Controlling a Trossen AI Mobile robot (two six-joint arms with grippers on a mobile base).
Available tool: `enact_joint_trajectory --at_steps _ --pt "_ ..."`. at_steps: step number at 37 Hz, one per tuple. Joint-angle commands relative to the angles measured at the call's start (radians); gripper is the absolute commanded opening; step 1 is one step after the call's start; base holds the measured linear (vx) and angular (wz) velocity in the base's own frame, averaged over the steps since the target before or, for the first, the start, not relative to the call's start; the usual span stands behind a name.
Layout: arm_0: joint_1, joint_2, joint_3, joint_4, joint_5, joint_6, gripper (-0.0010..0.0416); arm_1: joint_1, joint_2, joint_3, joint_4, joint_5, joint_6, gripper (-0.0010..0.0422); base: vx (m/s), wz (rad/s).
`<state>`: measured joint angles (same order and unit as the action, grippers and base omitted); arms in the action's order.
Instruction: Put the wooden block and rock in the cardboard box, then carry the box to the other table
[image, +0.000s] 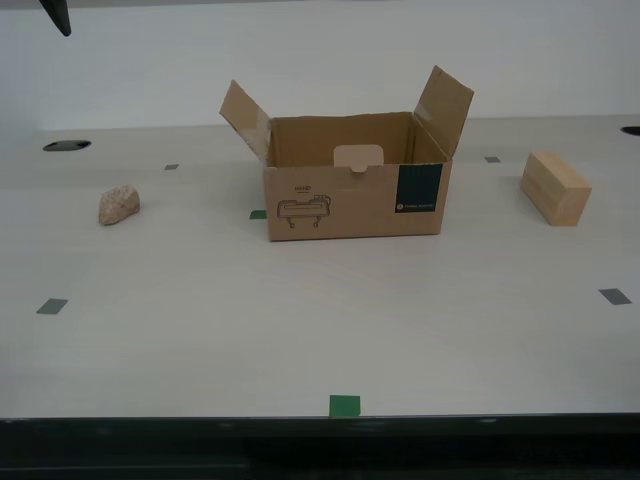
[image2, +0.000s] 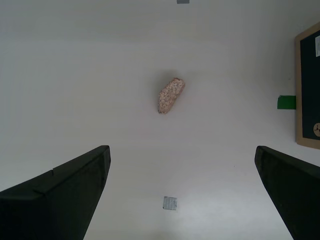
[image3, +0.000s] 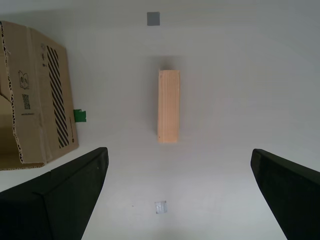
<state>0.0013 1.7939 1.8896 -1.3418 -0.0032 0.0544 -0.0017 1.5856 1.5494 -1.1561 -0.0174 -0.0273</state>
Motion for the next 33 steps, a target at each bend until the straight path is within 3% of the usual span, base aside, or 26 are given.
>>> enact_joint_trajectory --at_steps 1,24,33 --pt "0.000 0.000 -0.028 0.020 0.000 -0.002 0.0399 0.000 0.000 -0.005 0.015 -0.001 0.004 0.0396 0.000 0.000" --pt "0.000 0.000 -0.268 0.224 0.000 -0.004 0.0398 0.002 0.035 -0.112 0.198 -0.002 0.041 0.0396 0.000 0.000" --pt "0.000 0.000 -0.373 0.320 0.000 -0.015 0.0399 0.002 0.159 -0.114 0.224 -0.002 0.055 0.0396 0.000 0.000"
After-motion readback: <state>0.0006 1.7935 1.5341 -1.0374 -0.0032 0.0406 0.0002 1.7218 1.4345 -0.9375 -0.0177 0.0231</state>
